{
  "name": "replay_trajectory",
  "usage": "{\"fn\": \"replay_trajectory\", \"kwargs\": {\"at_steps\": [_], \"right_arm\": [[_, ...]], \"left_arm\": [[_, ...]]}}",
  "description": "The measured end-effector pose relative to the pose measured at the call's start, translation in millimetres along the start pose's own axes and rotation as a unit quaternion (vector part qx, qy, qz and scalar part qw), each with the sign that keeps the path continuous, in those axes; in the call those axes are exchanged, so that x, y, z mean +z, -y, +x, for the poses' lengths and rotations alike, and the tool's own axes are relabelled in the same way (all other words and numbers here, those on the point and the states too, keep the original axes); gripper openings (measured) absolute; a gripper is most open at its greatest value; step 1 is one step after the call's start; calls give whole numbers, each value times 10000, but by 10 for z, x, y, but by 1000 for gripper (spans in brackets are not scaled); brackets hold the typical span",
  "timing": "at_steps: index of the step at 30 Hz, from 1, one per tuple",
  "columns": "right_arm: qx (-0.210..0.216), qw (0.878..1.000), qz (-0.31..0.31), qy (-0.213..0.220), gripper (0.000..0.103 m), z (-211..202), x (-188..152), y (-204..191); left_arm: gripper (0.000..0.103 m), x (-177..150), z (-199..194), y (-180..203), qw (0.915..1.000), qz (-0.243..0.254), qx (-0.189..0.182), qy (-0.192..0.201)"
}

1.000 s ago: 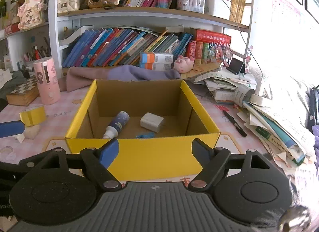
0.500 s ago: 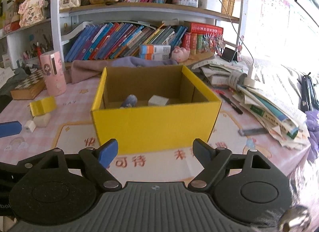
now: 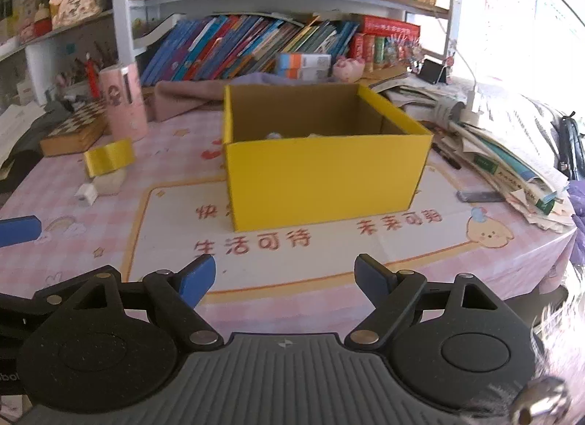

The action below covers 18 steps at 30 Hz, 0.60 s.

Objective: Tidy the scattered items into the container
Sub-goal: 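Lift both tools out of the box and back toward the table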

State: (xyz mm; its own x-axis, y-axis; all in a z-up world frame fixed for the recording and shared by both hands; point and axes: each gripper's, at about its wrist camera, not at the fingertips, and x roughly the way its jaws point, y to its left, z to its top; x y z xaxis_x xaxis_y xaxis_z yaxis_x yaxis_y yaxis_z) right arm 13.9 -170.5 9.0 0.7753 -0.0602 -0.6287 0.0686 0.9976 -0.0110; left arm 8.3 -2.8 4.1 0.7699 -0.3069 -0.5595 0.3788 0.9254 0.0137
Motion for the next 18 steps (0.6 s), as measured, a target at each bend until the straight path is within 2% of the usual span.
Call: {"fn": "replay_trajectory", "kwargs": {"at_steps": [18], "right_arm": [[618,9966,-528,-151,83,9,-20,-567]], "left_arm": [[97,-196,-289,-448,9961,-543,697,-35]]}}
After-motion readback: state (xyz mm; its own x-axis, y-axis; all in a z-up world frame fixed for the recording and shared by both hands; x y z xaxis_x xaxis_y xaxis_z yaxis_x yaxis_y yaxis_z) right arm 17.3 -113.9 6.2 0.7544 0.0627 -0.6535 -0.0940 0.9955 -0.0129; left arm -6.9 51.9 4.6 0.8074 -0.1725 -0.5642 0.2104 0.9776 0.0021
